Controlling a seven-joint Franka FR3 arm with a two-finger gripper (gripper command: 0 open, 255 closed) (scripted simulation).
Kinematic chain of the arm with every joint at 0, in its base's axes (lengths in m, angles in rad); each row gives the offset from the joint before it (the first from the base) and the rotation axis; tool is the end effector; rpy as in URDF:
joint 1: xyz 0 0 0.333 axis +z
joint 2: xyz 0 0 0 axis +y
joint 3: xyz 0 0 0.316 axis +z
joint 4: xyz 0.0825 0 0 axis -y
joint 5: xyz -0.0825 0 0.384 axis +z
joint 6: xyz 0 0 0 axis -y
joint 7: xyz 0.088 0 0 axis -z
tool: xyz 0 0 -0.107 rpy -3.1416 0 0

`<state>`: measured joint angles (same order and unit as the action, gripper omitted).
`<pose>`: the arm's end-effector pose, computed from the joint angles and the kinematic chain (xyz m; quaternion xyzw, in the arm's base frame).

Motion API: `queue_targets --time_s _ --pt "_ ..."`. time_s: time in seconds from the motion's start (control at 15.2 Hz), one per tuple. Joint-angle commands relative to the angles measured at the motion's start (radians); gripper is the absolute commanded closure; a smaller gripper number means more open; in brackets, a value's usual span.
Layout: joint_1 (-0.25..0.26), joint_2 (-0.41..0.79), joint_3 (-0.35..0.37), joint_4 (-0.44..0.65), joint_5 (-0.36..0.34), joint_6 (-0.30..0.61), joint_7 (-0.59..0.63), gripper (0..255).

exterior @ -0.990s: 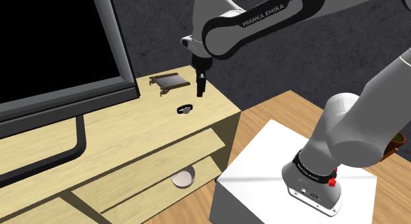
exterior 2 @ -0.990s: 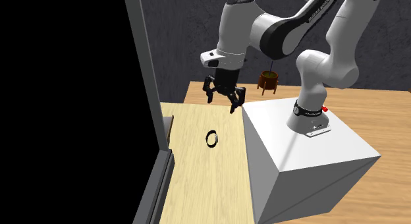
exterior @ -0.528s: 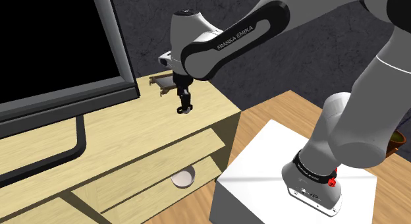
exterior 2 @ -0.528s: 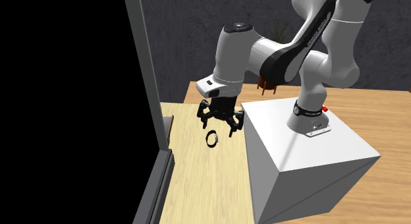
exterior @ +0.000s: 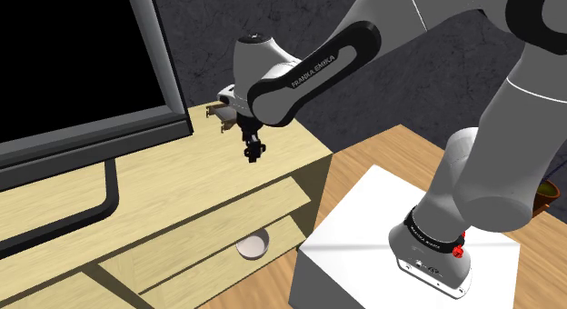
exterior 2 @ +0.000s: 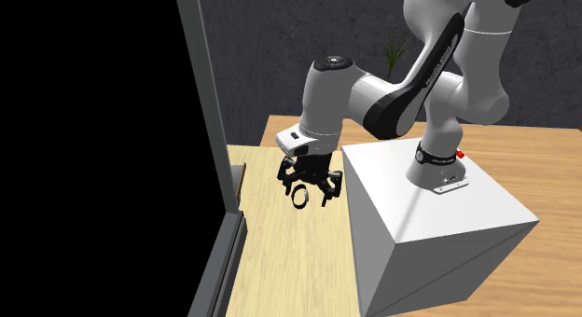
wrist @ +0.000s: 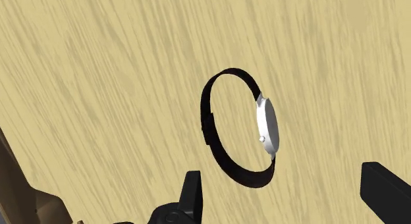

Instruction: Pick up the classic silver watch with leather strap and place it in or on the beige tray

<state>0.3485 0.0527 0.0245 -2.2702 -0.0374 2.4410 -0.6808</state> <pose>0.4990 0.1952 0.3462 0.8559 0.5136 0.0565 0.0211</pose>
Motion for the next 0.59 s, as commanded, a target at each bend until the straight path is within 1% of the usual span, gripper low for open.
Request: queue_targets --time_s 0.0,0.4,0.46,0.53 --pt "0.0 0.01 0.0 -0.001 -0.001 0.011 0.001 0" --pt "0.0 0.01 0.0 -0.001 -0.001 0.011 0.001 0" --pt "0.0 0.01 0.0 -0.001 -0.001 0.011 0.001 255" --pt "0.0 0.01 0.0 -0.001 -0.001 0.011 0.001 255"
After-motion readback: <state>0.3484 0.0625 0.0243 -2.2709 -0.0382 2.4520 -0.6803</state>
